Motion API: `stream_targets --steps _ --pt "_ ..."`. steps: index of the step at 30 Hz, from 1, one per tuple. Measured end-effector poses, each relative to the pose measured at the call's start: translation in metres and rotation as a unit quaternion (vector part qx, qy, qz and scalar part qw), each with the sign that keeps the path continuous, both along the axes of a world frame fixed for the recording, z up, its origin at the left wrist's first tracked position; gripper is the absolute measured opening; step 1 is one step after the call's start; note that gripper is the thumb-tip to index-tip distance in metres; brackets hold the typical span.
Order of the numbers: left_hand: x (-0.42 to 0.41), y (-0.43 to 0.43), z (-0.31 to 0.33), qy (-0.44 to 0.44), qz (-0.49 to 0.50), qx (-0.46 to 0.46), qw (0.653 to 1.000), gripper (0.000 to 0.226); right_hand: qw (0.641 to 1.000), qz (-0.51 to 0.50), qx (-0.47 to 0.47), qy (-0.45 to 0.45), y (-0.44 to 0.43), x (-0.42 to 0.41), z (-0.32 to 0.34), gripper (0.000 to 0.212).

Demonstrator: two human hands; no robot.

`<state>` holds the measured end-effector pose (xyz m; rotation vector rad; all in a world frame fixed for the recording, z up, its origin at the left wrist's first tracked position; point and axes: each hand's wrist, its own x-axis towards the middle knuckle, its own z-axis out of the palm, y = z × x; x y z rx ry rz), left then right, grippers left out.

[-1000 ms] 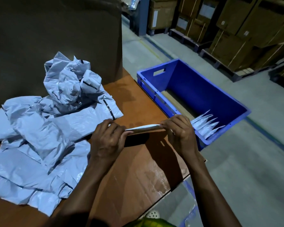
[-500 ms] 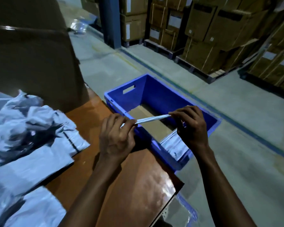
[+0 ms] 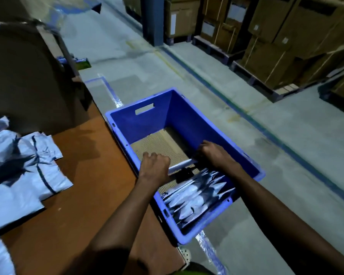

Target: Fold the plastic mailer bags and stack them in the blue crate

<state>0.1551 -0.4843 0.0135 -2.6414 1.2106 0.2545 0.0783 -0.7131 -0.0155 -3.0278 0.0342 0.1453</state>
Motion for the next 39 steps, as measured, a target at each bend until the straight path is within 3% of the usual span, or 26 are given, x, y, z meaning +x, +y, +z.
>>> stream_targets --steps 3,8,12,15,22,27,30,34,39 --pt "-0.005 -0.014 -0.014 0.026 -0.014 0.075 0.997 0.041 0.989 -0.043 0.011 0.138 0.002 0.011 -0.006 0.025" --pt "-0.007 -0.031 -0.036 0.166 0.003 0.118 0.979 0.052 0.972 -0.063 0.049 0.219 -0.002 0.015 -0.013 0.027" --pt "-0.004 -0.037 -0.047 0.314 0.043 0.121 0.941 0.055 0.967 -0.038 0.083 0.237 -0.009 0.012 -0.013 0.029" --pt "-0.006 -0.038 -0.044 0.330 0.068 0.116 0.934 0.057 0.962 -0.027 0.103 0.250 -0.005 0.005 -0.013 0.037" --pt "-0.015 -0.035 -0.030 0.349 0.059 0.093 0.931 0.054 0.968 -0.044 0.115 0.217 -0.001 -0.001 -0.016 0.029" --pt "-0.013 -0.017 -0.004 0.216 0.019 -0.027 0.976 0.054 0.980 -0.091 0.143 0.101 0.011 -0.004 0.002 0.029" --pt "-0.011 0.008 0.012 0.120 -0.018 -0.130 0.984 0.050 0.977 -0.112 0.180 0.035 0.037 -0.014 0.020 0.028" --pt "-0.006 0.068 0.022 0.051 0.004 -0.247 0.968 0.036 0.968 -0.137 0.193 -0.081 0.097 -0.025 0.047 0.021" --pt "-0.018 0.170 0.037 -0.048 0.156 -0.332 0.929 0.032 0.939 -0.097 0.241 -0.225 0.197 -0.029 0.059 0.018"
